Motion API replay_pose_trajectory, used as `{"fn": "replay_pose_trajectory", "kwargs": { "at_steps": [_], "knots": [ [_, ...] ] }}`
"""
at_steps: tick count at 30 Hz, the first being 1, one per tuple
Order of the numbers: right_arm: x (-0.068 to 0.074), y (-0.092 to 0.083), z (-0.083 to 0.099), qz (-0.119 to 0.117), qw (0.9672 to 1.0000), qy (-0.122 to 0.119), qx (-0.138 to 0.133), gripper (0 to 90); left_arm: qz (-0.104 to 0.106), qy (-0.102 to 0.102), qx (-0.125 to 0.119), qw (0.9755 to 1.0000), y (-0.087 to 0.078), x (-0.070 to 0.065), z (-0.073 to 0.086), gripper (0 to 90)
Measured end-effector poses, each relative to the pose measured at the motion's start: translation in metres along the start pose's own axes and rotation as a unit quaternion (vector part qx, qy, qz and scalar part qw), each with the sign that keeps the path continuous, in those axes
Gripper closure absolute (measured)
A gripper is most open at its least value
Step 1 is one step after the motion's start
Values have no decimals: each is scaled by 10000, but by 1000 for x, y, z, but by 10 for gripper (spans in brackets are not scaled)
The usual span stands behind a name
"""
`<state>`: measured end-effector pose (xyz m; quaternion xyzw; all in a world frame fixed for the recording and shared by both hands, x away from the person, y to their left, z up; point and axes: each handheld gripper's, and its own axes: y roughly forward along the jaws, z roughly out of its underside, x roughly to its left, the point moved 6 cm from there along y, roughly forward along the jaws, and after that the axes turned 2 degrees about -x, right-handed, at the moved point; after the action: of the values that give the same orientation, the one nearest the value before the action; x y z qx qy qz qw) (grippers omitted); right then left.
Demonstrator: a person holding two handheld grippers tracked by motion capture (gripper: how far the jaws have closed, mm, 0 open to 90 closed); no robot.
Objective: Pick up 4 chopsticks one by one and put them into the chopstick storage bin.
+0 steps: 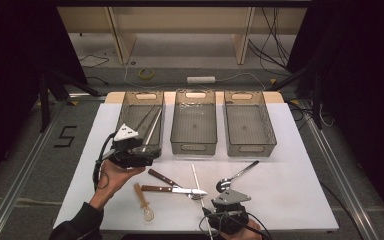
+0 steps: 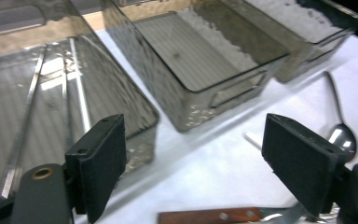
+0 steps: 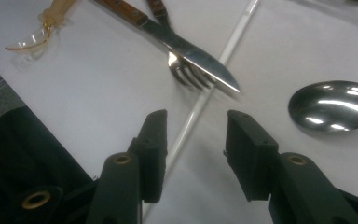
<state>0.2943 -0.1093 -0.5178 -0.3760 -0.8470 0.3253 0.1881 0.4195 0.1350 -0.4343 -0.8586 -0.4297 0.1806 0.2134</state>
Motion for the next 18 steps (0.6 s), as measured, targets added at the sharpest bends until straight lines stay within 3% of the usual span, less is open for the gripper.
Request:
{"fn": "replay_pose_trajectory", "kwargs": {
  "at_steps": [7,18],
  "knots": [
    [4,5,4,-41,10000,-22,85,658,152,-68,-27,9999,-1,-7,18,189],
    [12,11,9,46,9992,-242,307,741,225,64,135,9996,-2,-16,33,182]
  ]
}}
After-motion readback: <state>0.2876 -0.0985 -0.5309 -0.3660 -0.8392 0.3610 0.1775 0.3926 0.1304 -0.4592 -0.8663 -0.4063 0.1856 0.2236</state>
